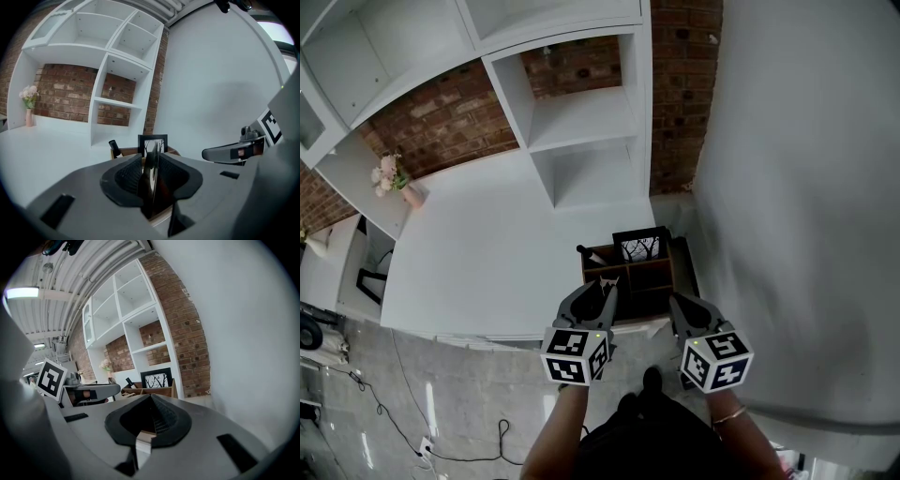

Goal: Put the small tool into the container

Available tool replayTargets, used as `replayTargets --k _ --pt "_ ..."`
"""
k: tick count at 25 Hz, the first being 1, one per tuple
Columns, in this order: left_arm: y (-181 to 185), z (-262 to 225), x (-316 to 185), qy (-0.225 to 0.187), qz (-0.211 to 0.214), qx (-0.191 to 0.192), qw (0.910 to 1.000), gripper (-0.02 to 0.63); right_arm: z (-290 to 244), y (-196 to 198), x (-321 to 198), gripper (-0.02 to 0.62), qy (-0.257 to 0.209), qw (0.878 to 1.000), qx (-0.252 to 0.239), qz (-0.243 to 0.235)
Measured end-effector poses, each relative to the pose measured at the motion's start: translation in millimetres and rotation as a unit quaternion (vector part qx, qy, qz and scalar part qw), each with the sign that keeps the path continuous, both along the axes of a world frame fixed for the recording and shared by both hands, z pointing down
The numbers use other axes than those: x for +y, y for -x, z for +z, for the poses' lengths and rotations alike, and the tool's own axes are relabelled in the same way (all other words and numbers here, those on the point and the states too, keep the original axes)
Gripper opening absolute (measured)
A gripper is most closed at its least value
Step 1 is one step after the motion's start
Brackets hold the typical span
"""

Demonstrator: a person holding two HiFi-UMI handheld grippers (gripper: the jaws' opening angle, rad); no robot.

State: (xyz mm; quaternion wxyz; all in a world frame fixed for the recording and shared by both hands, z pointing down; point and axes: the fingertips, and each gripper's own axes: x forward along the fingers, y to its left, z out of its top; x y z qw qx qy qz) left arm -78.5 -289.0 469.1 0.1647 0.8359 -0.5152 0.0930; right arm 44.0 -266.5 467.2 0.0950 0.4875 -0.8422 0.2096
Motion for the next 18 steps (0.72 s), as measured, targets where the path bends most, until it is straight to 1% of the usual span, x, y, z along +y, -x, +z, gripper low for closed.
replayTargets --k 5,18 --pt "-2.8 6.8 7.0 0.012 0.009 0.0 0.9999 0.112 0.5 -1.3 3.2 0.005 0.001 1.0 0.0 0.001" --pt "7.2 14.2 31.1 0.021 0.003 0.006 0.9997 0.112 -0.6 6.5 16.2 0.005 -0.003 1.0 -0.001 -0.007"
